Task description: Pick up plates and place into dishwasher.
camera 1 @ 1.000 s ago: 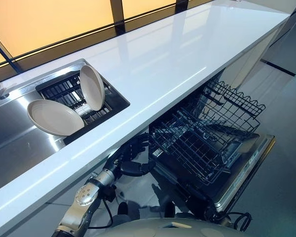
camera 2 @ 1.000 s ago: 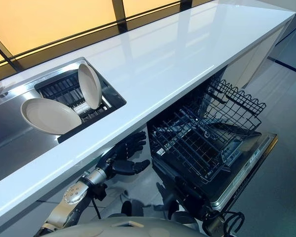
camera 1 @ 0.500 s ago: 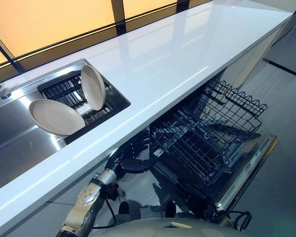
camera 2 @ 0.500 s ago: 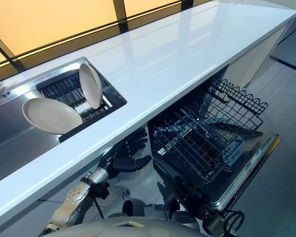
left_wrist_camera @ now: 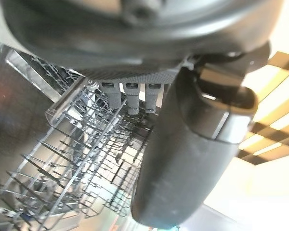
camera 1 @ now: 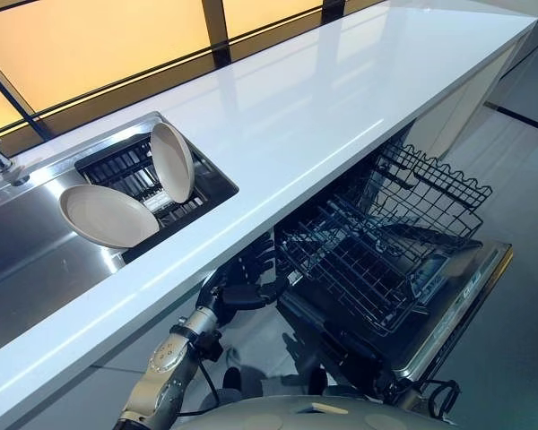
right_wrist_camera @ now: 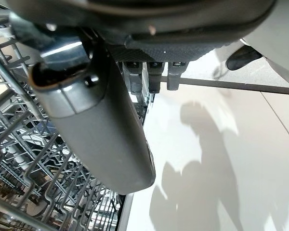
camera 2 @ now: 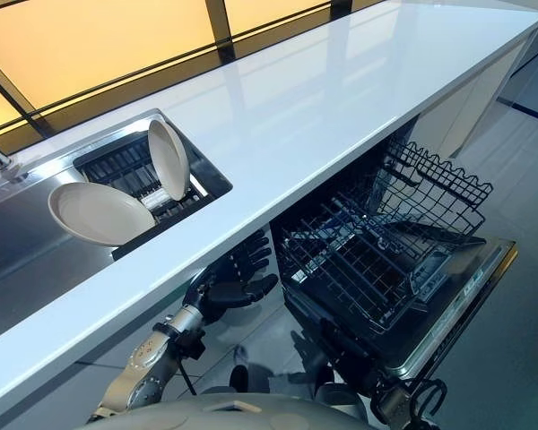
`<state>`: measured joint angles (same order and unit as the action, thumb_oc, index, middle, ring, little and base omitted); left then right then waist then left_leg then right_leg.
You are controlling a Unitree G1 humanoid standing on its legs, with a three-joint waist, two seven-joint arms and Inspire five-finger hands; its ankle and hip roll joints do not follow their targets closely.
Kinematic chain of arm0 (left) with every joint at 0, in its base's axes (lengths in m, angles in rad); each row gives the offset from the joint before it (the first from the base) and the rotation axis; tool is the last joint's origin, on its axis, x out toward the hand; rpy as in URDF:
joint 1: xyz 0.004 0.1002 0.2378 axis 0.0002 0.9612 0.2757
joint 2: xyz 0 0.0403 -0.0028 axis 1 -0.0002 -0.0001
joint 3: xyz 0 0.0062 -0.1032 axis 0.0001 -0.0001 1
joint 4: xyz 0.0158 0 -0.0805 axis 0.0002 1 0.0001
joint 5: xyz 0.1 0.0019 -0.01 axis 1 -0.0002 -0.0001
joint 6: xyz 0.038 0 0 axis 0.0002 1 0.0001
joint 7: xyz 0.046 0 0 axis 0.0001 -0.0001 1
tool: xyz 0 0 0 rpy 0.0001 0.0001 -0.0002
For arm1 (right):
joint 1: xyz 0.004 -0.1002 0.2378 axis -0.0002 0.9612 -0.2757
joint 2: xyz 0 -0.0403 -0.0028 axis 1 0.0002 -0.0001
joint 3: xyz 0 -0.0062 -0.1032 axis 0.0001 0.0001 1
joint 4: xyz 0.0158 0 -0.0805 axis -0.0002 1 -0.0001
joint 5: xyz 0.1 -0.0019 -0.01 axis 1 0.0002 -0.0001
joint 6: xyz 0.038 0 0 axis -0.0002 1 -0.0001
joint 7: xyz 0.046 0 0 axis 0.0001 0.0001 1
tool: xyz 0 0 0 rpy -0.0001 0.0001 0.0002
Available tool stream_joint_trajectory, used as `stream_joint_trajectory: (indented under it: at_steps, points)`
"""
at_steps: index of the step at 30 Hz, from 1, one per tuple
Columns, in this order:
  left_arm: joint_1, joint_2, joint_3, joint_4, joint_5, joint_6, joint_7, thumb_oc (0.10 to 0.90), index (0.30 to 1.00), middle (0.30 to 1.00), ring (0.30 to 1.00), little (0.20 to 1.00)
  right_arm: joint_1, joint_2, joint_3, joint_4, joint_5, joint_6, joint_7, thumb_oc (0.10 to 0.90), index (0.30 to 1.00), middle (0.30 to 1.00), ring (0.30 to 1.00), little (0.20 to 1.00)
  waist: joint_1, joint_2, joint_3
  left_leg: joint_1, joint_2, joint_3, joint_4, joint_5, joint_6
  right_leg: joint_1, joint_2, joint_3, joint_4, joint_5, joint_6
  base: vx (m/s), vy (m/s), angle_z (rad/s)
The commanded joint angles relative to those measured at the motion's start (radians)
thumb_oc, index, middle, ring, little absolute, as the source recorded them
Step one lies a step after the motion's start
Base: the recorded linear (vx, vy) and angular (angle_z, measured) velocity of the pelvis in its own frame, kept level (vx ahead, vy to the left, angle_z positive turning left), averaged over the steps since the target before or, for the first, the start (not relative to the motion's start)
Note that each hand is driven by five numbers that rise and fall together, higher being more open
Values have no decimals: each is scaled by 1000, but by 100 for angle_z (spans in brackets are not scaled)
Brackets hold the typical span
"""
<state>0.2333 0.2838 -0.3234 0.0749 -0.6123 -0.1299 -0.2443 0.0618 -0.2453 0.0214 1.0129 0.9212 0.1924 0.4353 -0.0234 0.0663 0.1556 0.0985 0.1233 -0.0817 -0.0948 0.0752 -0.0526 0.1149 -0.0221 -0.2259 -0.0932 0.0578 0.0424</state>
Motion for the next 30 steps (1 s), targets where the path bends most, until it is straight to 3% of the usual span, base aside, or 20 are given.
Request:
stream_joint_trajectory:
  at_steps: [1,10,14,19,30]
  points:
    - [-252,58,368,9,-164,-264,114,800,900,900,900,900,-18,17,7,-2,-15,18,26,800,900,900,900,900,39,-47,-28,76,-194,93,8,-145,89,43,36,39,65,-135,-2,0,0,0]
    - [-385,188,501,-308,-149,-513,47,800,900,900,900,900,3,23,-2,11,-39,-3,38,800,900,900,900,900,39,-51,-48,61,-190,93,8,-147,83,37,35,31,60,-138,5,4,-5,-2]
    - [-425,182,518,-349,-126,-439,103,800,900,900,900,900,28,46,3,-3,-65,-10,35,800,900,900,900,900,25,-51,-59,58,-195,85,8,-148,77,37,36,34,47,-134,6,0,0,0]
    - [-405,154,497,-251,-185,-328,115,800,900,900,900,900,22,48,11,3,-73,-2,30,800,900,900,900,900,20,-48,-61,68,-196,79,8,-153,80,47,40,45,45,-137,1,0,0,0]
    - [-366,121,444,-205,-208,-337,85,800,900,900,900,900,-4,28,10,9,-49,7,18,800,900,900,900,900,31,-50,-49,73,-195,80,8,-148,83,52,42,48,47,-133,-3,0,0,0]
